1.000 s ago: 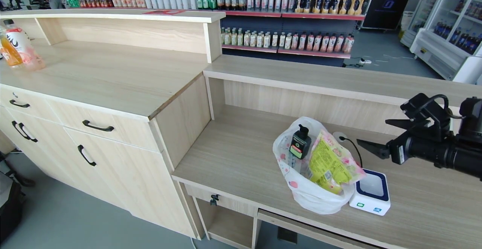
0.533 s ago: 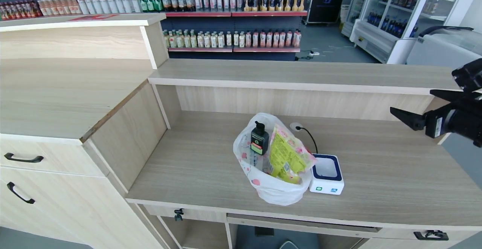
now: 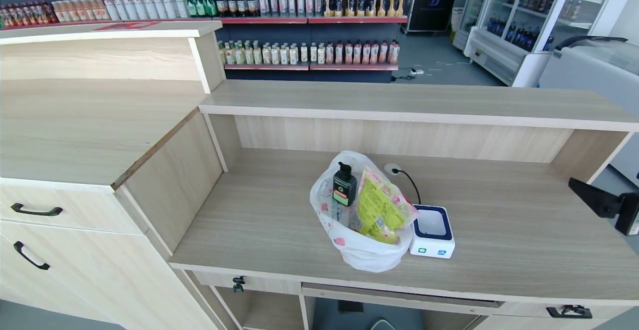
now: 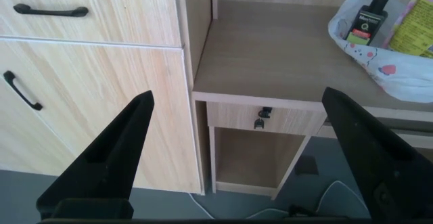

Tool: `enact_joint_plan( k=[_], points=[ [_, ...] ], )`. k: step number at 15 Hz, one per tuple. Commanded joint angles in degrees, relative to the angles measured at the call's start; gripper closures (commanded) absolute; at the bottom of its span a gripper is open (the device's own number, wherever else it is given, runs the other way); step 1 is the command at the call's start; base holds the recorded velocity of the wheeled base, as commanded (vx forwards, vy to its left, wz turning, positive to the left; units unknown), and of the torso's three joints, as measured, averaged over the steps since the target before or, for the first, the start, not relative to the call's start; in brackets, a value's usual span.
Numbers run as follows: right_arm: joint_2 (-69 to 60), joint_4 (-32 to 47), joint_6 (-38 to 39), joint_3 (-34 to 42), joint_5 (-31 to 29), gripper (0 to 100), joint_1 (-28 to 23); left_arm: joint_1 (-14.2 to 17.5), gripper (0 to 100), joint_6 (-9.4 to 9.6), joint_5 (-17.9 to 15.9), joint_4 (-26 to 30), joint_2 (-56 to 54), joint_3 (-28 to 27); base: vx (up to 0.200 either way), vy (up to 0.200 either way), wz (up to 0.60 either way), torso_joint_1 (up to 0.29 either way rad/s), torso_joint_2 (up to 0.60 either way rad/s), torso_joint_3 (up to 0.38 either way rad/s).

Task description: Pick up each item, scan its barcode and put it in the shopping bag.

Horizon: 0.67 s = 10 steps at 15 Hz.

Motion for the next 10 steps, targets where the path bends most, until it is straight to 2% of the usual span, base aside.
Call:
enact_joint_plan(
  k=[1,4,6,8,10],
  points=[
    [-16.41,2.59,4.25,13.01,-6.38,0,1.75,0.04,0,0.00,0.00,-0.01,0.09,0.00,0.000,0.000,0.00,0.000,0.00,0.000],
    [-29.68,6.72,5.31,20.31,-10.43,0,5.62,0.04,0,0.00,0.00,-0.01,0.09,0.00,0.000,0.000,0.00,0.000,0.00,0.000],
    [-37.68,15.77,6.98,20.31,-10.25,0,5.71,0.04,0,0.00,0.00,-0.01,0.09,0.00,0.000,0.000,0.00,0.000,0.00,0.000],
    [-50.51,28.16,7.24,20.31,-10.16,0,7.64,0.04,0,0.00,0.00,-0.01,0.09,0.00,0.000,0.000,0.00,0.000,0.00,0.000],
    [-58.59,34.67,7.24,20.31,-10.16,0,7.82,0.04,0,0.00,0.00,-0.01,0.09,0.00,0.000,0.000,0.00,0.000,0.00,0.000]
  ],
)
